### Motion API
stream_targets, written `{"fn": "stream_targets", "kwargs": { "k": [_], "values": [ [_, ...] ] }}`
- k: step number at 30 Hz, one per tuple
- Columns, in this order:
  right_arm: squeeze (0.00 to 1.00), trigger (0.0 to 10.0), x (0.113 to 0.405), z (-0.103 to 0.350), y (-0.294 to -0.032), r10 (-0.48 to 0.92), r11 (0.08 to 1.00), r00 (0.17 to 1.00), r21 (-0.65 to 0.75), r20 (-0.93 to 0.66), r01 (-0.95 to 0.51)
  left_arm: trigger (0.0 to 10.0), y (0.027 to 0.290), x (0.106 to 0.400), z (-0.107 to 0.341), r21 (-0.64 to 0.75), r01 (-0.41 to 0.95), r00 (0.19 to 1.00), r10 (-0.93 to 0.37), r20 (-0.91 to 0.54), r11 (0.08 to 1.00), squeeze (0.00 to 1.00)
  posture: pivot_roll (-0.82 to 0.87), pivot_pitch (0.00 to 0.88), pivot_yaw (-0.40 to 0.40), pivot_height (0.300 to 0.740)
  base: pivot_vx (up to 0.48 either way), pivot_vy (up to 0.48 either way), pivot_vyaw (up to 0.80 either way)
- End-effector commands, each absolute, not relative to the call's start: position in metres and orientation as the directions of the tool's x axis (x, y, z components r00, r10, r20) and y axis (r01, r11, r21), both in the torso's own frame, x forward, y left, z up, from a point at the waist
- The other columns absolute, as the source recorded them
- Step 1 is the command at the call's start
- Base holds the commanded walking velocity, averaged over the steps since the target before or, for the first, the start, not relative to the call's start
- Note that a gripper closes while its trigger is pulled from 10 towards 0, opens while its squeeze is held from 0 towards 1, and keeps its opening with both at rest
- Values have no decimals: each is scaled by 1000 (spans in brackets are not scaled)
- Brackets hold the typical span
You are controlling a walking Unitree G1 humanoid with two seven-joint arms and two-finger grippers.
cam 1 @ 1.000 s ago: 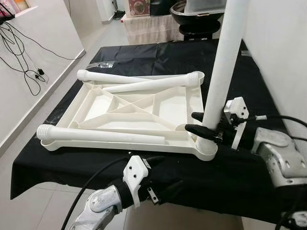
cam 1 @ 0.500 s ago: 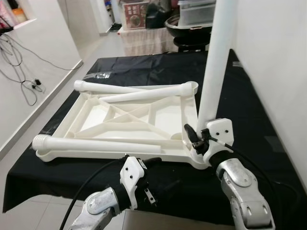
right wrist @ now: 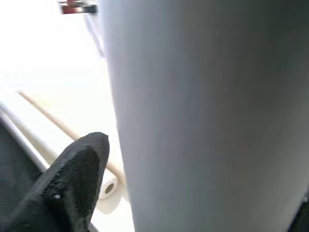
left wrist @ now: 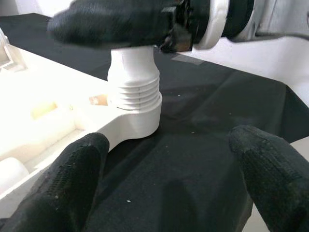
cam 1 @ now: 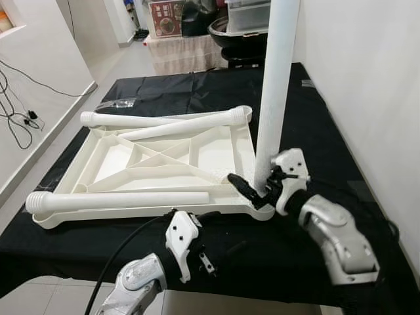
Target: Building children table
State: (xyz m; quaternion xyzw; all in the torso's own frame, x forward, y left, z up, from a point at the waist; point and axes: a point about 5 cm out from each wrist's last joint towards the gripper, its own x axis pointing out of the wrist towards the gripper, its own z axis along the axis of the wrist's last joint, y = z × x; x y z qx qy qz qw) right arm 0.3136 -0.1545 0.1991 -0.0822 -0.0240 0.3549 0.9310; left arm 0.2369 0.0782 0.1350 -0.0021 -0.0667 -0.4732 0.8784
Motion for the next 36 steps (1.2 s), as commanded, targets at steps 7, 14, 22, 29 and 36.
{"fn": "stream_targets", "kwargs": {
  "k": [7, 14, 22, 29, 36],
  "values": [
    [0, 10000, 314, 209, -151, 878, 453, 472, -188, -71, -871, 10000, 79, 239, 133, 70, 824, 553, -826, 112, 562, 0, -24, 144, 87, 740, 0, 0, 0],
    [0, 0, 327, 213, -160, 876, 455, 475, -184, -82, -871, 0, 78, 239, 133, 64, 824, 555, -824, 114, 564, 0, -17, 146, 85, 740, 0, 0, 0],
    [0, 0, 327, 191, -175, 598, 785, 796, -134, -90, -605, 0, 78, 238, 133, 64, 823, 556, -823, 117, 565, 0, -3, 154, 68, 740, 0, 0, 0],
    [0, 0, 317, 168, -181, 260, 961, 960, -70, -105, -267, 0, 80, 236, 132, 65, 821, 558, -822, 116, 567, 0, 0, 152, 62, 740, 0, 0, 0],
    [0, 0, 300, 142, -147, 210, 967, 960, -106, -184, -232, 0, 82, 233, 128, 56, 829, 549, -829, 101, 556, 0, 13, 144, 78, 740, 0, 0, 0]
  ]
}}
